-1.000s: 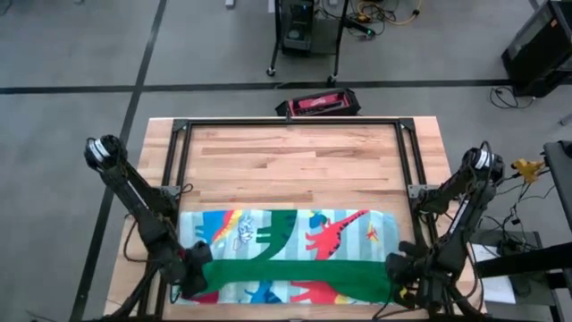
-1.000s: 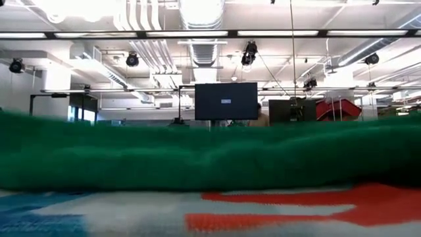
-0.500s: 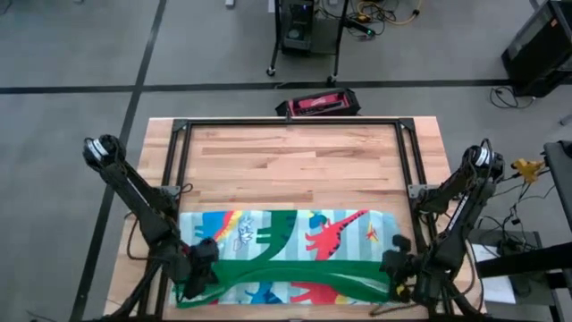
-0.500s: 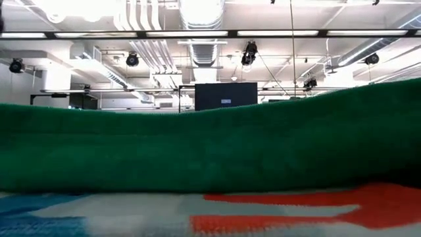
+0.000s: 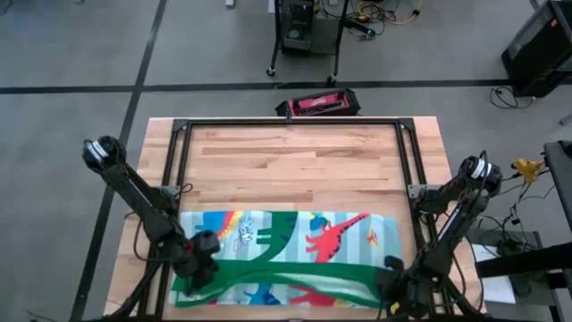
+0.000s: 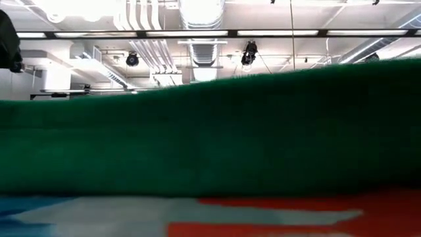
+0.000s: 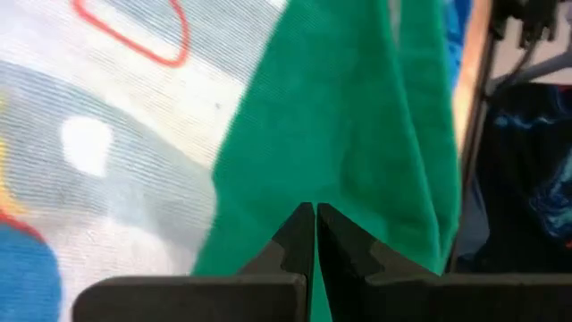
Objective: Roll towel
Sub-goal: Fold the green microfiber towel
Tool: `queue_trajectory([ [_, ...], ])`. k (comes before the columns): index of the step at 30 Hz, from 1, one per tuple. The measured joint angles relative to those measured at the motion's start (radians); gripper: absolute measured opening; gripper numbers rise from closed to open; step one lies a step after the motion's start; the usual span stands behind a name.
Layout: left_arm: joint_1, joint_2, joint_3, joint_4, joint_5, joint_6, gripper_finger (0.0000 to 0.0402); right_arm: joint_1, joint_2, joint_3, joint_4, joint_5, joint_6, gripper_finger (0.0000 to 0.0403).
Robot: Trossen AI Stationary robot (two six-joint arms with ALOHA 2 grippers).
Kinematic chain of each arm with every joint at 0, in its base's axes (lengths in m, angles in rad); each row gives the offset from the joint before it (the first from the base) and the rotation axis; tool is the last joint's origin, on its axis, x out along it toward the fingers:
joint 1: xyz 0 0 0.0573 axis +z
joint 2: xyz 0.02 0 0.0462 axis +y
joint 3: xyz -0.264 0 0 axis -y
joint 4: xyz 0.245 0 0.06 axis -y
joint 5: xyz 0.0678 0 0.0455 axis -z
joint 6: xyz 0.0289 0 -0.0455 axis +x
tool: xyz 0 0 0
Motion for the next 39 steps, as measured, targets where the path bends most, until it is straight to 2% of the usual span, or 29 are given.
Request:
queue_trajectory([
  [3,0.015,0.005,0.0,-0.014,0.0,0.011,0.0,-0.002,-0.007,0.004,-0.013,0.014,-0.015,0.0],
  [9,0.027,0.01,-0.002,-0.039,-0.001,0.032,0.0,-0.003,-0.007,0.002,-0.201,-0.031,0.139,0.0],
  [11,0.026,0.01,-0.002,-0.038,-0.001,0.032,0.0,-0.003,-0.009,0.001,-0.213,-0.043,0.152,0.0],
  [18,0.026,0.01,-0.002,-0.078,0.0,0.008,0.0,-0.003,-0.009,0.001,-0.018,-0.064,0.071,0.0],
  [22,0.026,0.011,-0.002,-0.104,0.0,-0.006,0.0,-0.003,-0.01,0.002,0.081,-0.06,-0.036,0.0],
  [28,0.026,0.011,-0.002,-0.144,-0.046,0.007,0.0,-0.046,-0.01,0.001,-0.068,0.077,-0.078,0.0],
  [31,0.027,0.011,-0.002,-0.151,-0.055,0.013,0.0,-0.078,-0.013,0.006,-0.034,0.1,-0.149,0.0],
  [35,0.028,0.011,-0.002,-0.152,-0.056,0.023,0.0,-0.092,-0.019,0.064,0.036,0.131,-0.343,0.0],
  [39,0.028,0.011,-0.002,-0.158,-0.097,0.03,0.0,-0.096,-0.014,0.094,-0.045,0.303,-0.401,0.0],
])
